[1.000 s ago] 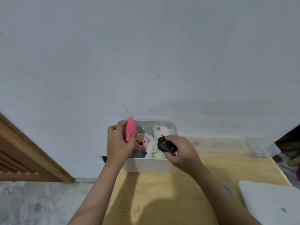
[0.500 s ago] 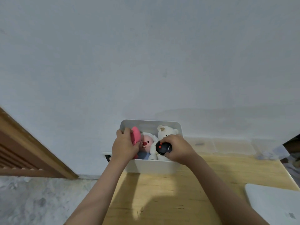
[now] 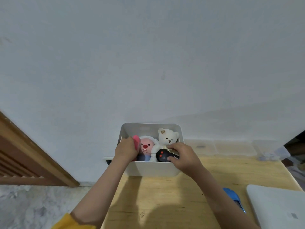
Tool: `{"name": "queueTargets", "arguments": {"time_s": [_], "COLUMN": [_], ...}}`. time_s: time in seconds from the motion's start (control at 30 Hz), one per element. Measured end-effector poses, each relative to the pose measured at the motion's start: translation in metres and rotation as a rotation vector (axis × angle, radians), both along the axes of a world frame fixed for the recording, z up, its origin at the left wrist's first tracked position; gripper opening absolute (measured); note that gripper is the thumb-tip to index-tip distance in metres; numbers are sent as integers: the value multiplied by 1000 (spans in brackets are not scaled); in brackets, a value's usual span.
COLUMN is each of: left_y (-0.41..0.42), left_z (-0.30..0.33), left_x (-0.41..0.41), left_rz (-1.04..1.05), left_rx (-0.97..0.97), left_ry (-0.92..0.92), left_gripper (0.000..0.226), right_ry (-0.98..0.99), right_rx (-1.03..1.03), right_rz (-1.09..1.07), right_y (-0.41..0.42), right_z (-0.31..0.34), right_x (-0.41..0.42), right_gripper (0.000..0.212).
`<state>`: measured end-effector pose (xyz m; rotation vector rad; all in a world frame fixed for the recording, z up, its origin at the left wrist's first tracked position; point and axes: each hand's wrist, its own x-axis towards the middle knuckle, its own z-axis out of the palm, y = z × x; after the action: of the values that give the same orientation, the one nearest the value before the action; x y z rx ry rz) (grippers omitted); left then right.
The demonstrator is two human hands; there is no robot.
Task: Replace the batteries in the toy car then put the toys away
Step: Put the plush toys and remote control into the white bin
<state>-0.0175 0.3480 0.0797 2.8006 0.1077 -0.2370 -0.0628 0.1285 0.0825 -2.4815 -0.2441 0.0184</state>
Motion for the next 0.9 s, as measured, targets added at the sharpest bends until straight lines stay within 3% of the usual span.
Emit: {"name": "queueTargets", "arguments": {"time_s": [0.17,0.47,0.6,0.9], "left_y": [3,-39,-68,-185], "left_z": [3,12,0,-20], "left_x": [-15,-101,-138,-184], "left_rz": [15,-3,-15,-57], "left_rx": [-125,-457,-494,-473], "left_ry": [-2,-295,-355,-247], "left_gripper": [20,58,55,53], "right_ry": [-102,-282,-355,-302], "right_rx": [81,214,217,236], "right_rz": [12,-23,-24,-92], "right_y": [0,-21,-44,-151], "right_z": [7,4,-6,-24], "right_x": [-25,-73,-96,-141], "right_gripper": [31,37,42,41]}}
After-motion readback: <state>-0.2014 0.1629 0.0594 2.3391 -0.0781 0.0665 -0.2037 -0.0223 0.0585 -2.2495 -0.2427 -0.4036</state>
